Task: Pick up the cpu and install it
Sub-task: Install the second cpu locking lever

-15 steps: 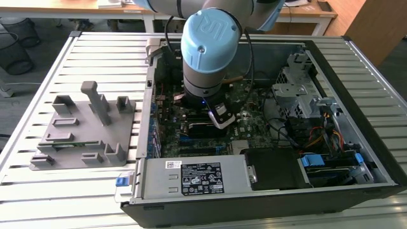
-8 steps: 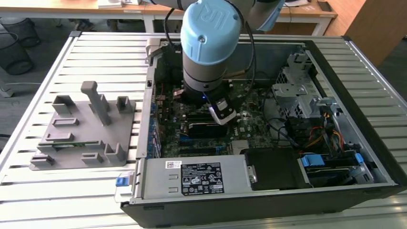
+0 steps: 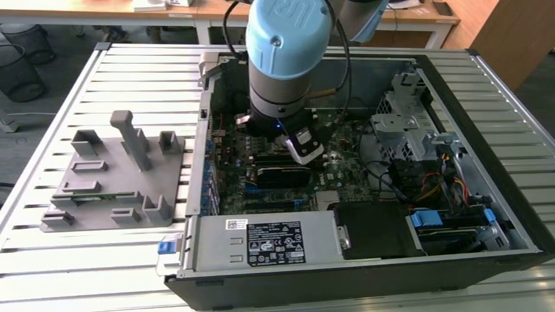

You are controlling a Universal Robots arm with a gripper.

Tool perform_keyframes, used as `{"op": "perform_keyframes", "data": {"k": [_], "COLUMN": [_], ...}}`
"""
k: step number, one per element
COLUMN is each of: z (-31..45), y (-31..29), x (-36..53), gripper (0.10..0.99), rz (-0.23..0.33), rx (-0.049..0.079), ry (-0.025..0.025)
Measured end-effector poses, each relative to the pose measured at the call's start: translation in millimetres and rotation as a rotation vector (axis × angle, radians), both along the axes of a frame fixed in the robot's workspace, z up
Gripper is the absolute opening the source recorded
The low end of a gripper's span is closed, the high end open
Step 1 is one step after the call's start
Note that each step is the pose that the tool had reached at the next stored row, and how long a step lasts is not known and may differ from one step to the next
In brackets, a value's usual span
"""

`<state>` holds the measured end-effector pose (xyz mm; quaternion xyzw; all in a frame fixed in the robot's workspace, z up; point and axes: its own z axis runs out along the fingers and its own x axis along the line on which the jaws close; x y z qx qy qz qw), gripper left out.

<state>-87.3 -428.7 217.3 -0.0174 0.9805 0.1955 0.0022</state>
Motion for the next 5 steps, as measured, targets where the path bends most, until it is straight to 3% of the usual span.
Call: {"op": "perform_keyframes", "data": {"k": [5], "z": [7.0], "y": [0.0], "x": [0.0], "gripper": [0.106], "rz": [0.0], "rx": [0.004], "ry": [0.0]}}
